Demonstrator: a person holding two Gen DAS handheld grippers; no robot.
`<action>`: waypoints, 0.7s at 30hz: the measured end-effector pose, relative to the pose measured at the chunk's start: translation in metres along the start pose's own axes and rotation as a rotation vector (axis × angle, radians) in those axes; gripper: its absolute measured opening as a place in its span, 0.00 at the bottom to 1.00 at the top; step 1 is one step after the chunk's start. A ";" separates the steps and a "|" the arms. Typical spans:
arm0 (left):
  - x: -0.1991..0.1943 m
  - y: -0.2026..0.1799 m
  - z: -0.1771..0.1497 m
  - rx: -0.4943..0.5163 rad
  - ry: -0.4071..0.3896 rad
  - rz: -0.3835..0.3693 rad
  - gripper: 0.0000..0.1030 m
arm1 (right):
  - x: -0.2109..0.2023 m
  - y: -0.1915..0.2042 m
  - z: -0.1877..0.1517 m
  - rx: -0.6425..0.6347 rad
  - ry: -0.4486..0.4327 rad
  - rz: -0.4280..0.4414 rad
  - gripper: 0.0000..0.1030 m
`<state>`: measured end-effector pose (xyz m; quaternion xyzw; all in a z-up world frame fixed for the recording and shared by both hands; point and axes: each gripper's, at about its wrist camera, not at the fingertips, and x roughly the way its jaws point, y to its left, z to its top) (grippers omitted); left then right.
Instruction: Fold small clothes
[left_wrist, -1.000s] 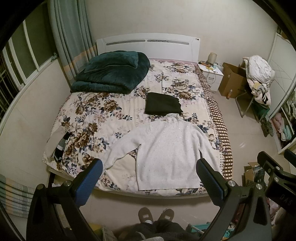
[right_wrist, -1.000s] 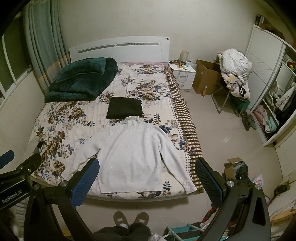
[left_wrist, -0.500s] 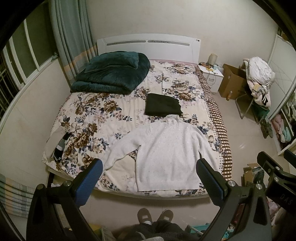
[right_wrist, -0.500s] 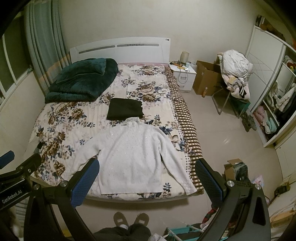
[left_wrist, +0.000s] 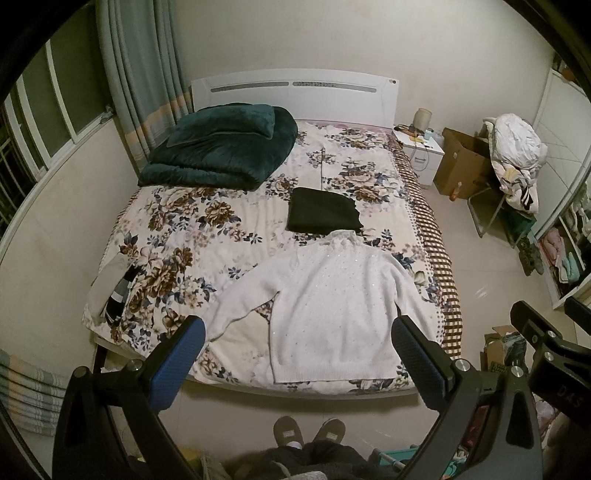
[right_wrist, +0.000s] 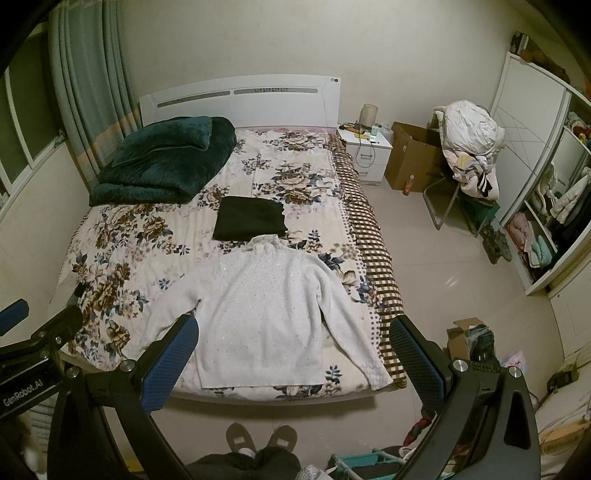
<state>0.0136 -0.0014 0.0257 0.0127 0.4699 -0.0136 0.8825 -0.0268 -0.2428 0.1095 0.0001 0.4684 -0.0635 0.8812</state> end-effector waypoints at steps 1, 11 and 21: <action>0.000 0.000 0.000 -0.001 -0.001 -0.001 1.00 | 0.000 0.000 0.000 0.000 0.000 0.000 1.00; 0.052 -0.023 0.036 0.042 -0.080 0.105 1.00 | 0.022 -0.017 0.046 0.133 0.060 -0.001 1.00; 0.262 -0.065 -0.002 0.096 0.099 0.139 1.00 | 0.232 -0.170 -0.020 0.520 0.302 -0.185 1.00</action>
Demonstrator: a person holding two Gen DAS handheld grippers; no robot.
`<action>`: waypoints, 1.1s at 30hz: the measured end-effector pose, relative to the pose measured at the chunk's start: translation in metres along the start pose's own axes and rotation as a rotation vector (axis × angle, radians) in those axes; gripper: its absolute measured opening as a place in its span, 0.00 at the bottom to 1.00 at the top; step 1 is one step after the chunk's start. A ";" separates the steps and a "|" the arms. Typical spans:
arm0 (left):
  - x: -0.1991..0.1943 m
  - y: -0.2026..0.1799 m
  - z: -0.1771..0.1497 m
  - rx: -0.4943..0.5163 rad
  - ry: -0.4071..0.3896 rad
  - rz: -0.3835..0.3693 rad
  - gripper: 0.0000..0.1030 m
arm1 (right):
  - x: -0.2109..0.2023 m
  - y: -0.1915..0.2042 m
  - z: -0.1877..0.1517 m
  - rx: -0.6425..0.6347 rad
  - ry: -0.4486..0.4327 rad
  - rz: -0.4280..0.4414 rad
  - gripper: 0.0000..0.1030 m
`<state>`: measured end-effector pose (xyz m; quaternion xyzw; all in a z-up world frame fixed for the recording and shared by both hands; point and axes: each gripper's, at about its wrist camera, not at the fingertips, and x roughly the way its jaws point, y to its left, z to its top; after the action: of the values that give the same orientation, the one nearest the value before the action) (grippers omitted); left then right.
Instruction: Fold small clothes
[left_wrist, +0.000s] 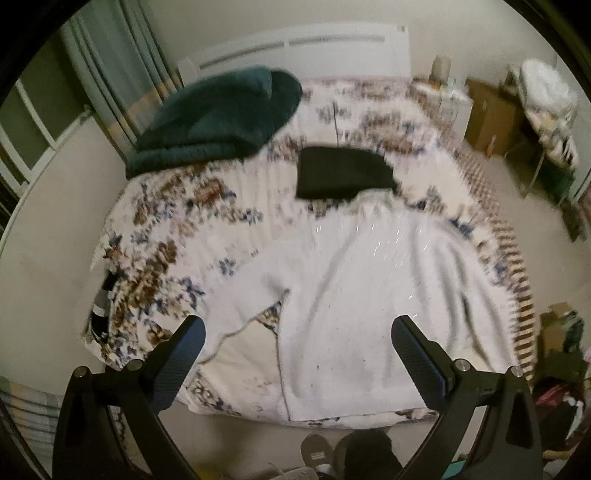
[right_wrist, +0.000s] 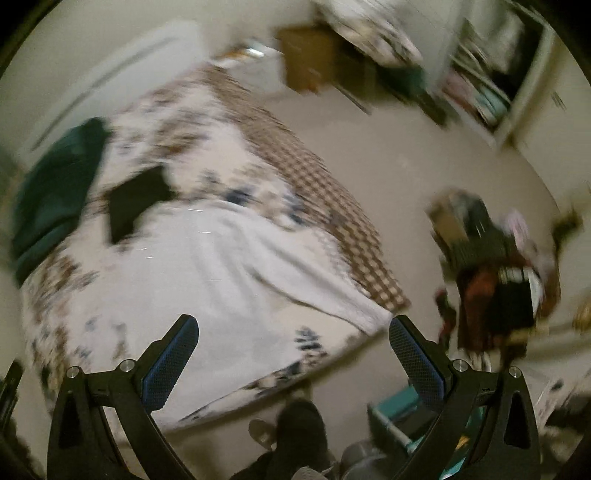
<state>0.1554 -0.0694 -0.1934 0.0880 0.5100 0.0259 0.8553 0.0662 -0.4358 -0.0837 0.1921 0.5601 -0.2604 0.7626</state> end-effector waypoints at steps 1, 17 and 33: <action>0.024 -0.014 0.000 0.011 0.019 0.013 1.00 | 0.028 -0.015 0.006 0.036 0.034 -0.019 1.00; 0.278 -0.085 -0.070 -0.021 0.320 0.097 1.00 | 0.429 -0.242 -0.045 0.490 0.436 -0.046 0.96; 0.300 -0.005 -0.083 -0.163 0.326 0.051 1.00 | 0.346 -0.156 -0.024 0.465 0.116 0.075 0.11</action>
<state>0.2261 -0.0235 -0.4928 0.0257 0.6357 0.1026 0.7646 0.0343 -0.6084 -0.4210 0.3980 0.5203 -0.3424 0.6735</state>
